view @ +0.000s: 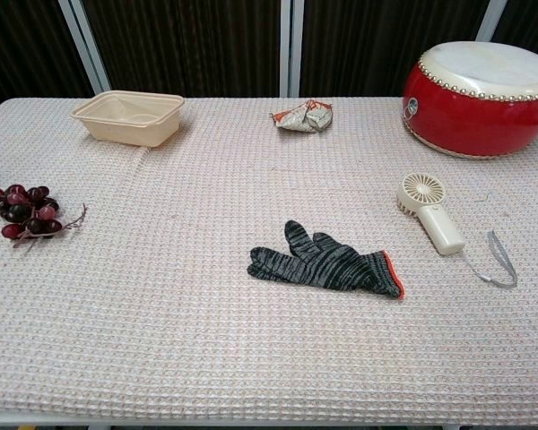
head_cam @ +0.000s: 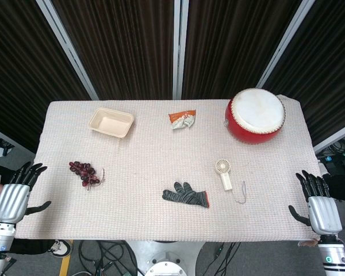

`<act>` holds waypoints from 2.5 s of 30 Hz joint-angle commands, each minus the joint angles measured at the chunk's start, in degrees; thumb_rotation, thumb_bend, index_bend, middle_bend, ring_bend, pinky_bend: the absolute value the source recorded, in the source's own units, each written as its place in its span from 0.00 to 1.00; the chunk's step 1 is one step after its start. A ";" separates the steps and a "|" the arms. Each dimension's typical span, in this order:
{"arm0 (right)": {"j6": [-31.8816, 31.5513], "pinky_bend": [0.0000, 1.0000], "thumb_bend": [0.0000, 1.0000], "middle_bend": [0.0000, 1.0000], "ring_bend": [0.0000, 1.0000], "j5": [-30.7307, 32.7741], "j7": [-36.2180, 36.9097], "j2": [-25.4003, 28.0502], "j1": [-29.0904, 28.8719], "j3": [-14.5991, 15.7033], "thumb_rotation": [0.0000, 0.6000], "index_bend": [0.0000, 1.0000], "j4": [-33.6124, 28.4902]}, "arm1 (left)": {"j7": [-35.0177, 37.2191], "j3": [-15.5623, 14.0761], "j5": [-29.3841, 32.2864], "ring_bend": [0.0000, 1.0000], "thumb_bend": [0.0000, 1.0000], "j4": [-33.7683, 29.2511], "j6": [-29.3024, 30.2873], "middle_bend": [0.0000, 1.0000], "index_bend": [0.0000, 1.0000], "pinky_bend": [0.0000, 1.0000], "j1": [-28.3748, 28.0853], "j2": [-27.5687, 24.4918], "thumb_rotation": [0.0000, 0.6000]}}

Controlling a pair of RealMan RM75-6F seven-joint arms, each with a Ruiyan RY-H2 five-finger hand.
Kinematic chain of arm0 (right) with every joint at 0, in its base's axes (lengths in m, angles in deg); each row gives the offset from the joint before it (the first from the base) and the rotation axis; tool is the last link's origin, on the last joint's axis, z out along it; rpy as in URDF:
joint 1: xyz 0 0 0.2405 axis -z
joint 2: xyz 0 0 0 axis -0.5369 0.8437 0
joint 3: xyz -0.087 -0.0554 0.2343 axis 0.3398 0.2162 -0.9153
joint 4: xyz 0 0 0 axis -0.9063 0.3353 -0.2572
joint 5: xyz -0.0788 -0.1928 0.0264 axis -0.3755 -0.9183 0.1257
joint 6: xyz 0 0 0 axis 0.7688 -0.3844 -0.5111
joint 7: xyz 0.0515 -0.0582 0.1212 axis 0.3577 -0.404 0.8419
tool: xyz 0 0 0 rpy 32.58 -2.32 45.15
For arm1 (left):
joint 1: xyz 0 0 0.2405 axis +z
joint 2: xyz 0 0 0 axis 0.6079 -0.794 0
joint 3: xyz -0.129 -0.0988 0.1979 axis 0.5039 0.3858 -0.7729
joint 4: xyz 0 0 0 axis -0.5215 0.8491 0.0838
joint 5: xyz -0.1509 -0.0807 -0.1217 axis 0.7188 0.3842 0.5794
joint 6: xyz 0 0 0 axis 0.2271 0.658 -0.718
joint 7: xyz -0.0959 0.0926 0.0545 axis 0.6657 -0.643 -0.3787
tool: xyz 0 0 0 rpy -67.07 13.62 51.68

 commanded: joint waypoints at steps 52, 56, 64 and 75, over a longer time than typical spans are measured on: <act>24.58 0.62 1.00 0.70 0.64 11.84 -30.31 -7.64 -15.44 -1.91 1.00 0.00 -10.92 | 4.91 -0.15 1.68 0.01 0.00 5.90 -1.02 0.11 0.15 0.15 0.74 1.40 1.00; 25.48 0.62 1.00 0.70 0.64 14.69 -32.58 -8.87 -16.33 -2.05 1.00 0.00 -10.46 | 5.23 -0.29 1.69 0.01 0.00 6.33 -1.37 0.11 0.15 0.15 0.71 1.49 1.00; 28.04 0.62 1.00 0.70 0.64 20.31 -36.05 -10.60 -18.97 -2.57 1.00 0.00 -9.55 | 5.81 -0.36 2.09 0.01 0.00 7.22 -1.70 0.11 0.15 0.15 0.91 1.66 1.00; 29.05 0.62 1.00 0.70 0.64 23.55 -37.43 -12.20 -21.32 -2.04 1.00 0.00 -8.70 | 6.51 -0.33 2.46 0.01 0.00 8.44 -2.02 0.11 0.15 0.15 1.06 2.13 1.00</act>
